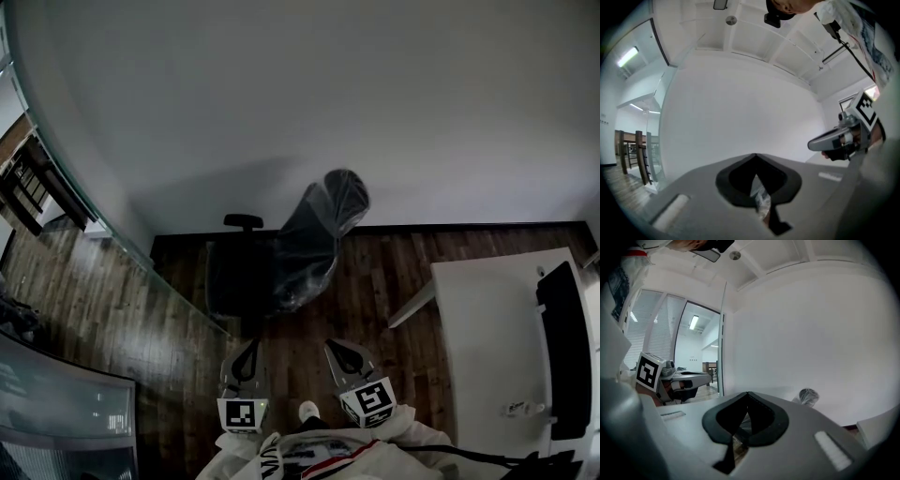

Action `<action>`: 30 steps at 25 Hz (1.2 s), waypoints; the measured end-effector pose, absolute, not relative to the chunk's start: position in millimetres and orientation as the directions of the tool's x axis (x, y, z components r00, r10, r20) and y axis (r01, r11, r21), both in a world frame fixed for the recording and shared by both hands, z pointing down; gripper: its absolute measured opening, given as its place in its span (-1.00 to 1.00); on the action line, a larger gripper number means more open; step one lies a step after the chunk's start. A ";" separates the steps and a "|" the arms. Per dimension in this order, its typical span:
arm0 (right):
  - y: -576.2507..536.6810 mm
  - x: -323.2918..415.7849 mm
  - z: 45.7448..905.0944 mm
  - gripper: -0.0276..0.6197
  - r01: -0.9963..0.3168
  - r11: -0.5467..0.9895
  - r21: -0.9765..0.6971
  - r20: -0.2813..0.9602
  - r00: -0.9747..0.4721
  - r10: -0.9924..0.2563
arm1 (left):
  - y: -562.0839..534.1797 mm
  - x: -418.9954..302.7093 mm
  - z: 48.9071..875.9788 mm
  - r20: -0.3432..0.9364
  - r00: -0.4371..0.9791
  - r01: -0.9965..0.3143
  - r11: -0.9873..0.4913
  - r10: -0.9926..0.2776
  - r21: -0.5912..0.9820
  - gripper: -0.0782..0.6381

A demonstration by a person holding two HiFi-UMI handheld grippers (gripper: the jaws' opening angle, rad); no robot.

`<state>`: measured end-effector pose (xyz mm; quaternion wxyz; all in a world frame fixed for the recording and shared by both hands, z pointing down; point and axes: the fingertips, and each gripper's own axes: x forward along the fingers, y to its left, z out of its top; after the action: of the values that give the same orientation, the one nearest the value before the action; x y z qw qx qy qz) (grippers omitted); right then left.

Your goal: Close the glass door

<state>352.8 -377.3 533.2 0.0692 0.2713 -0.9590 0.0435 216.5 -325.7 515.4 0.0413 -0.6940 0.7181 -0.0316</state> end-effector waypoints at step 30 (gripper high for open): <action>-556.3 144.3 530.2 -0.90 -0.056 0.992 -0.115 0.138 -0.990 -0.040 | -465.8 77.4 506.6 0.063 -0.424 -0.897 0.409 -0.904 -0.165 -0.79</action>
<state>144.3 -556.3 530.2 0.0680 0.0240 -0.9956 0.0595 77.4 -465.8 506.6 0.0179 -0.5366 0.8392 -0.0867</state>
